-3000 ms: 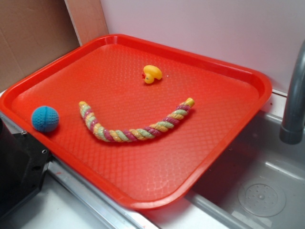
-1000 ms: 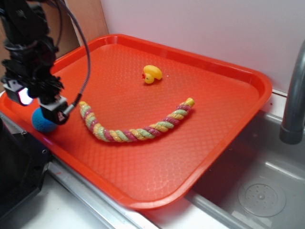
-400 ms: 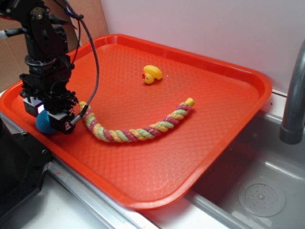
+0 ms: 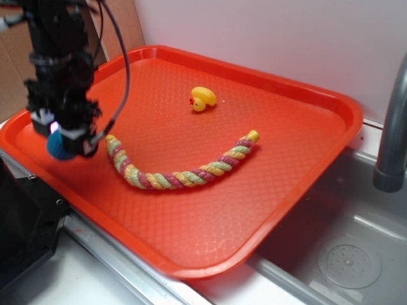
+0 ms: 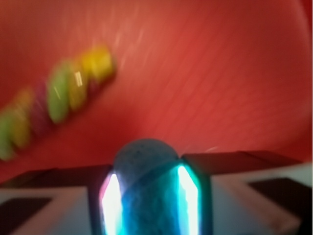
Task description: Grab the blue ball.
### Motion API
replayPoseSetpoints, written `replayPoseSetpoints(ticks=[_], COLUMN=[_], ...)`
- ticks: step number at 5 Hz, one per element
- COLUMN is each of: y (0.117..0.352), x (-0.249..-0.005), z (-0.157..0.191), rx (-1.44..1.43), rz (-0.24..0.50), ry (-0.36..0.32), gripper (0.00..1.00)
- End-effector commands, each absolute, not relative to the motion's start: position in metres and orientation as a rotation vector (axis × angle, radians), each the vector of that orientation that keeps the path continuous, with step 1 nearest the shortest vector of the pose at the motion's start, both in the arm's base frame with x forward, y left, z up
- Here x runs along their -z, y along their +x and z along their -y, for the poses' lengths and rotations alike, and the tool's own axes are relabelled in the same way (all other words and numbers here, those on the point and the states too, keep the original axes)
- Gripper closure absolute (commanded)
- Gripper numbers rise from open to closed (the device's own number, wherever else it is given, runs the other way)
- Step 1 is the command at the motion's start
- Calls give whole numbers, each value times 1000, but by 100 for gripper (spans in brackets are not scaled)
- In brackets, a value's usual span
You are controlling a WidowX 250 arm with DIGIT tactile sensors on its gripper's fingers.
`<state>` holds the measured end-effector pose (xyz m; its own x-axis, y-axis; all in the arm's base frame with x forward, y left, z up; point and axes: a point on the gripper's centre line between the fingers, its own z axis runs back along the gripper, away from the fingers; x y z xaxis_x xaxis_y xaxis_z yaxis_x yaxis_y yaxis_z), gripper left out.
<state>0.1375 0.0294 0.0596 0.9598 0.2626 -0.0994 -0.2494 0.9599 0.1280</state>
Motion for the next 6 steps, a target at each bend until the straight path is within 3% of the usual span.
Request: replayPoseSetpoints(ticks=[1, 3, 4, 5, 6], y=[167, 192, 196, 207, 217], x=[-123, -188, -212, -214, -208], z=[-18, 8, 11, 12, 6], rx=[-241, -123, -107, -88, -64], rz=[-45, 27, 81, 95, 36], ry=[-1, -118, -128, -102, -88], gripper=[100, 100, 100, 100, 100])
